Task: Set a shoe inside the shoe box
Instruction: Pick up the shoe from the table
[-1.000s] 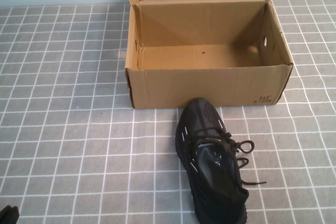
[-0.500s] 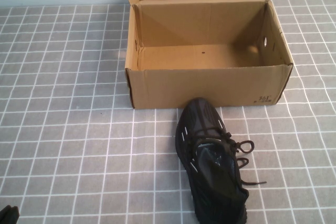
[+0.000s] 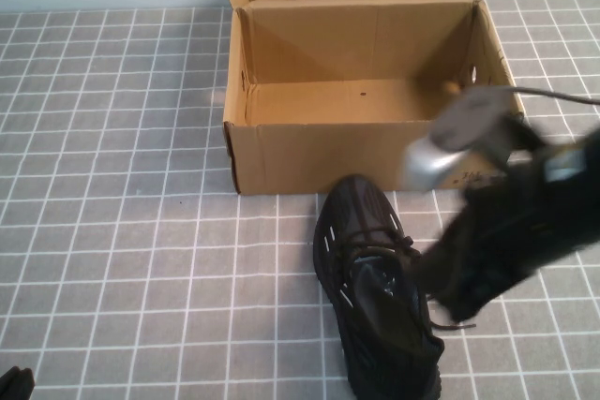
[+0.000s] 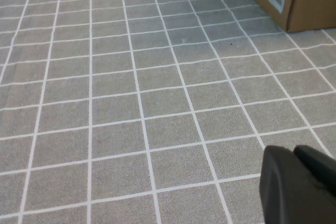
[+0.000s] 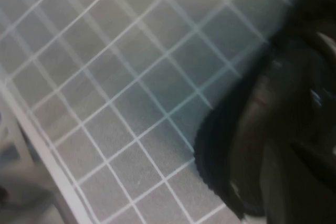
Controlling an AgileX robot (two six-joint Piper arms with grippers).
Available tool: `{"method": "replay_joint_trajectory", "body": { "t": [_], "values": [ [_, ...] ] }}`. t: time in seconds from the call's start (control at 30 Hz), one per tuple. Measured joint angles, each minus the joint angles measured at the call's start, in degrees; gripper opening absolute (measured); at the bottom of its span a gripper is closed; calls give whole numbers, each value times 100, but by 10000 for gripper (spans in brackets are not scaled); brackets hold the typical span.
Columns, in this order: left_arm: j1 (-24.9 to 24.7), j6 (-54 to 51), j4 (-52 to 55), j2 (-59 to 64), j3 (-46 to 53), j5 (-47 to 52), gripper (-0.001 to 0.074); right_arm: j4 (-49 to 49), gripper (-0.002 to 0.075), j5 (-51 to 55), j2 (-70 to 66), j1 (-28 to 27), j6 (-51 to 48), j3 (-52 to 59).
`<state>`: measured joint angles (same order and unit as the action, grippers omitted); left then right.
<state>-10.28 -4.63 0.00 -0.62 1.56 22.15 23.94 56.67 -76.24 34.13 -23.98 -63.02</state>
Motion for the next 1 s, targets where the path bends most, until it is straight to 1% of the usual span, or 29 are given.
{"method": "replay_joint_trajectory", "body": {
  "t": [0.1, 0.17, 0.27, 0.4, 0.43, 0.5, 0.57, 0.77, 1.0],
  "values": [
    [0, 0, 0, 0, 0, 0, -1, -159, -6, 120, -436, 454, -790, -439],
    [0, 0, 0, 0, 0, 0, -1, -275, 30, 233, -682, 583, -1112, -665],
    [0, 0, 0, 0, 0, 0, -1, -522, 156, 294, -944, 619, -1399, -938],
    [0, 0, 0, 0, 0, 0, -1, -941, 400, 131, -1204, 619, -2086, -1075],
    [0, 0, 0, 0, 0, 0, -1, -1054, 441, 76, -1267, 619, -2320, -1086],
    [0, 0, 0, 0, 0, 0, -1, -1250, 483, -35, -1388, 619, -2709, -1086],
    [0, 0, 0, 0, 0, 0, -1, -1371, 498, -136, -1495, 619, -2899, -1086],
    [0, 0, 0, 0, 0, 0, -1, -1502, 497, -533, -1769, 619, -3011, -1094],
    [0, 0, 0, 0, 0, 0, -1, -1711, 460, -749, -2158, 619, -3030, -1094]
  ]
}}
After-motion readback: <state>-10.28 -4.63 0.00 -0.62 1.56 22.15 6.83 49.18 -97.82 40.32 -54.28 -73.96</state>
